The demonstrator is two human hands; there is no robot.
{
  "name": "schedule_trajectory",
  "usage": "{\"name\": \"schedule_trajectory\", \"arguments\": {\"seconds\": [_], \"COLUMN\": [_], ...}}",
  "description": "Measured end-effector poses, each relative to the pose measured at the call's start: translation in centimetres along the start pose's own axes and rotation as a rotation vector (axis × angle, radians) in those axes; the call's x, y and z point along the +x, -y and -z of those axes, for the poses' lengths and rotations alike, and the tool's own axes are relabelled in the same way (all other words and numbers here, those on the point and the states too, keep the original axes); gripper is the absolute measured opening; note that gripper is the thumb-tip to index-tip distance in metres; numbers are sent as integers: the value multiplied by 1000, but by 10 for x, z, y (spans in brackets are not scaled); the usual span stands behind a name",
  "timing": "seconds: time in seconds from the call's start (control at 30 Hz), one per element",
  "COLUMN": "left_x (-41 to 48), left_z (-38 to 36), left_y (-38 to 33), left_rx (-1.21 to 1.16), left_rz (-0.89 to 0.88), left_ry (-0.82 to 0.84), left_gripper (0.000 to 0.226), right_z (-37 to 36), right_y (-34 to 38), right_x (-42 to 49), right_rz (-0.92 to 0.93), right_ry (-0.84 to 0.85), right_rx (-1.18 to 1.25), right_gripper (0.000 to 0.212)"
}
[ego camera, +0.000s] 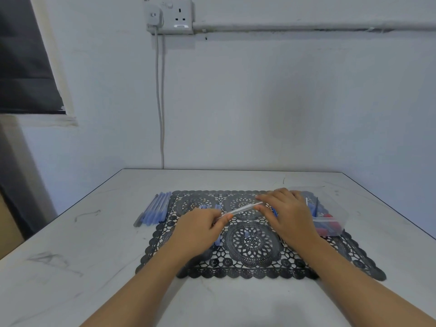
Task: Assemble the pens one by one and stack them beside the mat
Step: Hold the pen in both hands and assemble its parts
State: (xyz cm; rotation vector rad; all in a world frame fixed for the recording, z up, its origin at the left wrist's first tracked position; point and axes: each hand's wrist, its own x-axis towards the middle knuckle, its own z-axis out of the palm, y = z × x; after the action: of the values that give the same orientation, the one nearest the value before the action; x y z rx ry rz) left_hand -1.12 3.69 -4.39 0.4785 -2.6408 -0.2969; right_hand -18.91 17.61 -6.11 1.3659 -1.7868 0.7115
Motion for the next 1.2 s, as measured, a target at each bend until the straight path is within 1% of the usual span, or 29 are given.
{"name": "schedule_trajectory", "arguments": {"seconds": [0.13, 0.4, 0.47, 0.63, 0.97, 1.1, 1.2], "left_x": [1, -1, -1, -1, 0, 0, 1], "left_z": [-1, 0, 1, 1, -4, -5, -5], "left_y": [1, 1, 1, 2, 8, 10, 11], "left_rx": [-17, -47, -46, -25, -21, -34, -37], "left_rz": [5, 8, 4, -4, -50, -66, -66], "left_ry": [53, 84, 82, 48, -64, -91, -95], "left_gripper": [46, 42, 42, 43, 47, 47, 47], "right_z": [0, -9, -10, -6, -5, -6, -5], "right_y": [2, 1, 3, 8, 18, 21, 23], "right_x": [0, -2, -2, -1, -1, -1, 1], "right_rz": [54, 159, 181, 238, 295, 292, 257], "right_ry": [-14, 1, 1, 39, 46, 56, 54], "right_rx": [91, 179, 198, 219, 253, 285, 349], "right_gripper": [43, 20, 22, 36, 40, 49, 44]}}
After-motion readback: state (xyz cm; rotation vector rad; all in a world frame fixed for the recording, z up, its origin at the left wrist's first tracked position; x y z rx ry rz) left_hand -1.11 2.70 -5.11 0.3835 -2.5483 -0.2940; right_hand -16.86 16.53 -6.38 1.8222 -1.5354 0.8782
